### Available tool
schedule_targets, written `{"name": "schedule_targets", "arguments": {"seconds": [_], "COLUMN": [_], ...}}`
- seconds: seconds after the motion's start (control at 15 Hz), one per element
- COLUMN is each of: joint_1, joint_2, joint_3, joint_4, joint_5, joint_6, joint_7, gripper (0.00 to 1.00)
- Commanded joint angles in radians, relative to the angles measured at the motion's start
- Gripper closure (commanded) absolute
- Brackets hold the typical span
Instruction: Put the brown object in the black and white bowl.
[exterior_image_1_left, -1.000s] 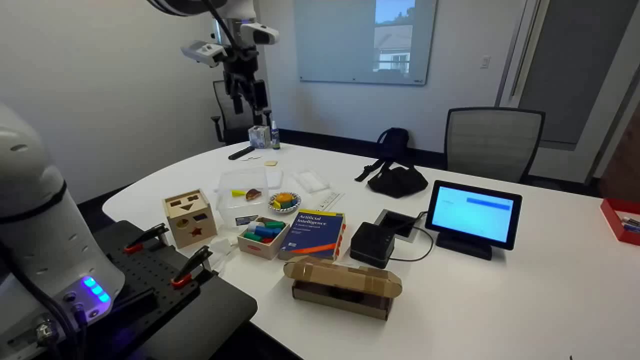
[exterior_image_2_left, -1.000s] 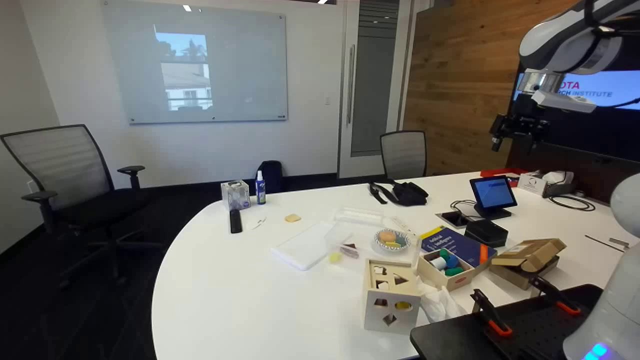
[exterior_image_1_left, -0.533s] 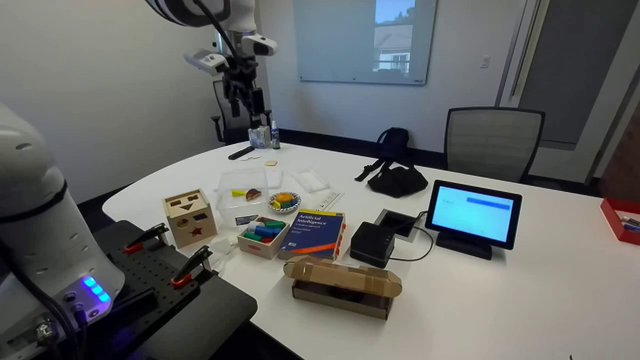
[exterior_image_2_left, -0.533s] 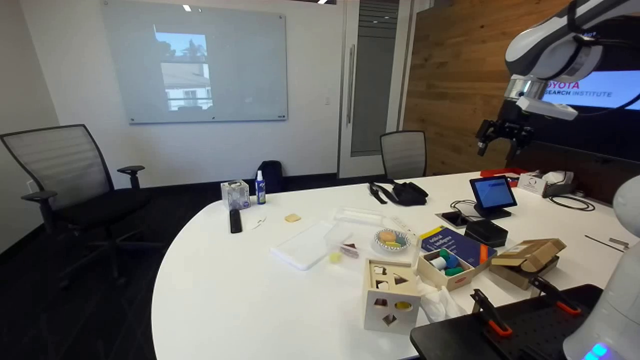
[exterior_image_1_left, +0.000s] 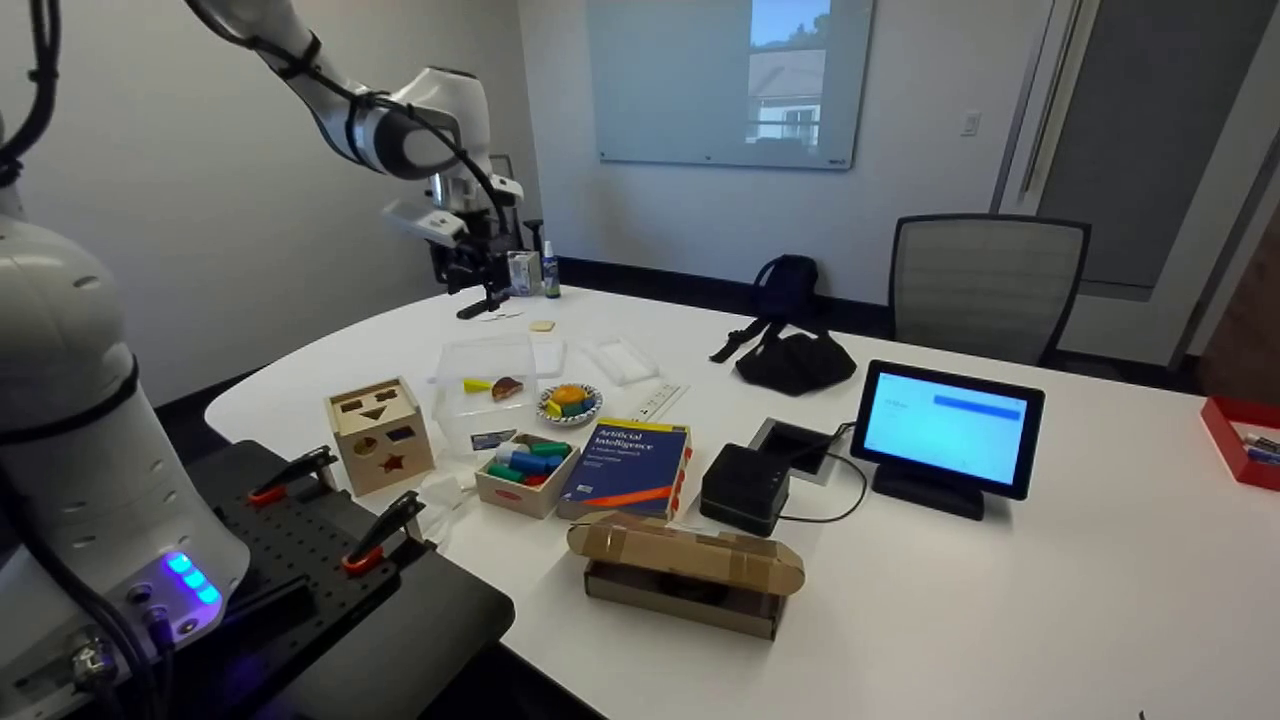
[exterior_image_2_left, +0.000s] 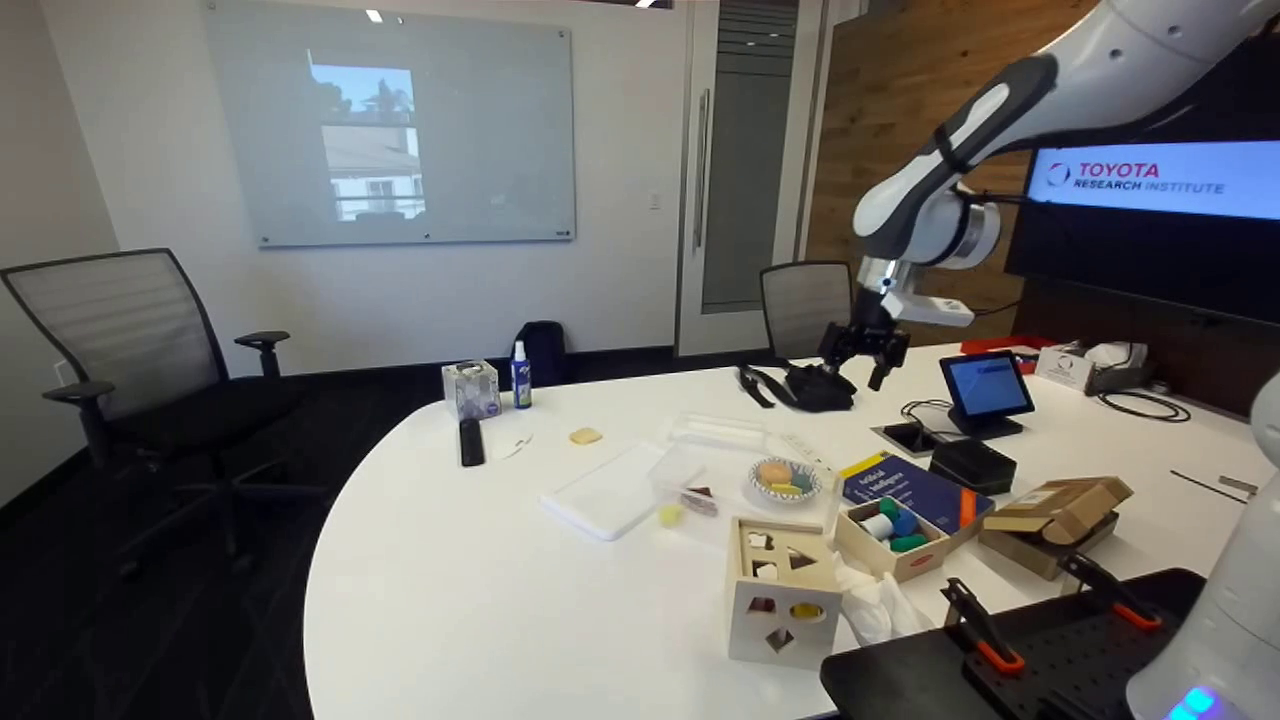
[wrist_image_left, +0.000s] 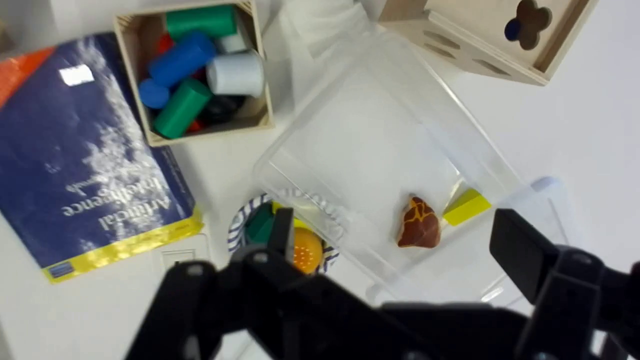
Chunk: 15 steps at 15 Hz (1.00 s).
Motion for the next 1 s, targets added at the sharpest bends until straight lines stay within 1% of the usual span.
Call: {"name": "schedule_targets", "arguments": {"seconds": [0.0,0.2,0.33,0.47,0.73,0.93], "joint_1": [0.005,-0.018,-0.030,-0.039,-0.018,0.025], "joint_2": [0.202,0.348,0.445,0.527,0.677,0.757], "joint_3": [0.077,0.131,0.149,0.161,0.155,0.131], "joint_4": [0.120,0.213,0.290,0.363,0.504,0.568], "joint_5": [0.050,0.024,0.002,-0.022,-0.078,-0.120], "joint_6": [0.130,0.240,0.267,0.267,0.251,0.244], "joint_7": [-0.077,-0.061,-0.045,-0.035,0.005,0.066], "gripper": [0.00,0.00,0.00,0.00,0.00,0.00]}}
